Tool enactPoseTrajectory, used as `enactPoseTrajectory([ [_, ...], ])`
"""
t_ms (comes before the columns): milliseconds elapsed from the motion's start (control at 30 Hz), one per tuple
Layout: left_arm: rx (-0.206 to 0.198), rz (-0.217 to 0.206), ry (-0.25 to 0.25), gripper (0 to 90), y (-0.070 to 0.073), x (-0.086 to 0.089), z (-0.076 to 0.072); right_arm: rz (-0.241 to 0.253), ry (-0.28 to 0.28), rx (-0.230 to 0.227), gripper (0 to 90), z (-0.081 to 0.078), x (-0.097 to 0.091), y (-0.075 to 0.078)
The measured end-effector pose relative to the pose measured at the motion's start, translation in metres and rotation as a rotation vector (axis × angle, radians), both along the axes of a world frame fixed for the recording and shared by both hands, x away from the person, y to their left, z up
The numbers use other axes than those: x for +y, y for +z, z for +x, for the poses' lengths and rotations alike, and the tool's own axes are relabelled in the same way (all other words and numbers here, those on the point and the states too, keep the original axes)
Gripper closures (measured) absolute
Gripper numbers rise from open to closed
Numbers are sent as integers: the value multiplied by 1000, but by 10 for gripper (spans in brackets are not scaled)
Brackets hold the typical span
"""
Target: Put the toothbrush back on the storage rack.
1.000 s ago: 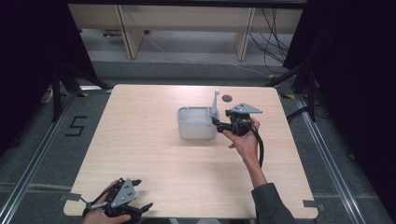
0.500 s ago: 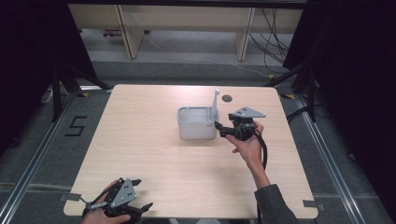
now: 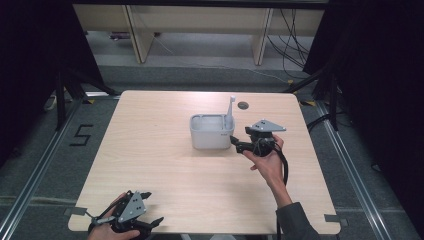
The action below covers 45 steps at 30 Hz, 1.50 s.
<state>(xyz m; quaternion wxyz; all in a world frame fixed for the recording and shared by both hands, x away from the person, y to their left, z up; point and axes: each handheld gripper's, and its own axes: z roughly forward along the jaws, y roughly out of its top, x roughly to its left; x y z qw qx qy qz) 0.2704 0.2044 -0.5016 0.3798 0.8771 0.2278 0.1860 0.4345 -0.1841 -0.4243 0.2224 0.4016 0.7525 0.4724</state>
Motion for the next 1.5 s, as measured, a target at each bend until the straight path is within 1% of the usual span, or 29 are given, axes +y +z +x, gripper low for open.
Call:
enactPoseTrajectory([
  [33,-2,5,0,148,0,0,0,-12,18,-8,309,-1,0,0],
  [133,-1,2,-1,148,0,0,0,-29,14,-22,305,-4,-1,0],
  [200,-1,2,0,148,0,0,0,-22,26,-12,300,-5,0,-1],
  [233,-3,6,-1,148,0,0,0,-16,18,11,299,-8,1,-2],
  [300,-5,21,-3,148,0,1,0,-33,39,5,298,-11,1,-5],
  [333,-17,21,8,148,0,0,0,-33,39,5,298,-11,1,-5],
  [367,-6,24,1,148,1,1,1,-28,43,16,297,-14,2,-7],
  [400,-2,-2,4,148,0,0,0,-28,43,16,297,-14,2,-7],
  [433,0,15,-3,148,0,1,0,-19,43,21,297,-17,4,-9],
  [467,0,15,-3,148,0,1,0,-19,43,21,297,-17,4,-9],
  [500,-19,24,10,148,0,1,1,-21,56,21,297,-19,4,-10],
  [567,-18,22,11,148,0,1,1,-32,50,16,297,-21,4,-11],
  [633,-17,22,9,148,0,0,1,-27,61,29,294,-23,5,-13],
  [667,-17,22,9,148,0,1,1,-49,72,20,294,-24,4,-13],
  [700,-17,22,10,148,0,1,1,-25,64,38,294,-27,6,-15],
  [800,-17,21,11,148,0,1,1,-34,67,41,294,-29,5,-16],
  [833,-13,14,12,148,-1,1,0,-44,68,18,294,-30,4,-17],
  [967,-9,6,12,148,-1,0,0,-27,64,55,294,-37,3,-21],
  [1033,-8,5,12,147,-2,0,1,-31,82,39,293,-37,3,-22],
  [1067,-7,6,13,148,-2,0,1,-44,72,36,293,-40,3,-22],
  [1100,-1,8,11,148,-1,1,1,-38,81,52,293,-42,3,-24],
  [1167,-9,7,12,148,-1,0,1,-20,79,56,294,-44,4,-25],
  [1200,0,10,6,148,-1,1,0,-31,70,66,292,-47,3,-25],
  [1233,-1,5,8,148,-1,1,1,-51,86,51,292,-48,3,-27],
  [1267,-1,5,8,148,-1,1,1,-51,86,51,292,-48,3,-27],
  [1300,-2,5,9,148,-1,1,1,-37,84,72,292,-51,4,-29],
  [1367,-3,6,7,148,-1,1,0,-52,90,61,292,-51,3,-30],
  [1467,-2,6,9,148,-1,1,1,-40,97,94,290,-55,5,-33],
  [1500,-3,6,10,148,-1,1,1,-53,101,81,290,-55,4,-34],
])
